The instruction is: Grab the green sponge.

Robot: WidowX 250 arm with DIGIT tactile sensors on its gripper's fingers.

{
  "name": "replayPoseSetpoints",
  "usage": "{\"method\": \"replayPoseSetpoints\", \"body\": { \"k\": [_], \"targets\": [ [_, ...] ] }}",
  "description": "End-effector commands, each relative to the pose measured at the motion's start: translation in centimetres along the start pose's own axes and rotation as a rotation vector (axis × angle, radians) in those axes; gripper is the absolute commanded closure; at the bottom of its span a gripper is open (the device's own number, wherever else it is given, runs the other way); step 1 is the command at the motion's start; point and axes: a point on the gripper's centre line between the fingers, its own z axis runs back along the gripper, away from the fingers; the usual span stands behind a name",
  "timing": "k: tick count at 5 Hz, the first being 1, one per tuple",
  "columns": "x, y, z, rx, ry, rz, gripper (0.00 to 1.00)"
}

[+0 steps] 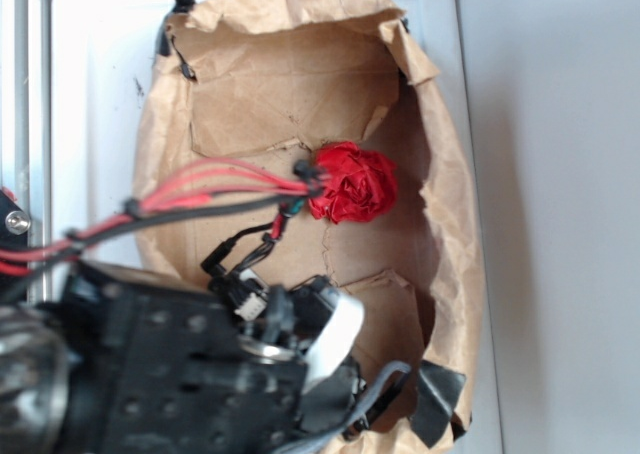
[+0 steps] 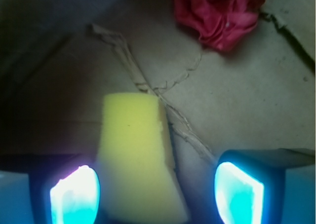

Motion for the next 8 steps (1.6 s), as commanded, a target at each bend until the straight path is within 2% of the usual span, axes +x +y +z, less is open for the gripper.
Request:
{"method": "replayPoseSetpoints", "body": {
  "k": [1, 3, 4, 6, 8],
  "targets": [
    [1.4, -1.9, 0.3, -0.05, -0.044, -0.024, 0.0],
    [2.0, -2.3, -0.4, -0.039, -0.054, -0.018, 0.0],
    [2.3, -2.2, -0.4, -0.036, -0.057, 0.003, 1.0],
    [2.9, -2.0, 0.0, -0.04, -0.071, 0.008, 1.0],
    [7.4, -1.4, 3.8, -0.039, -0.011, 0.037, 1.0]
  ]
}}
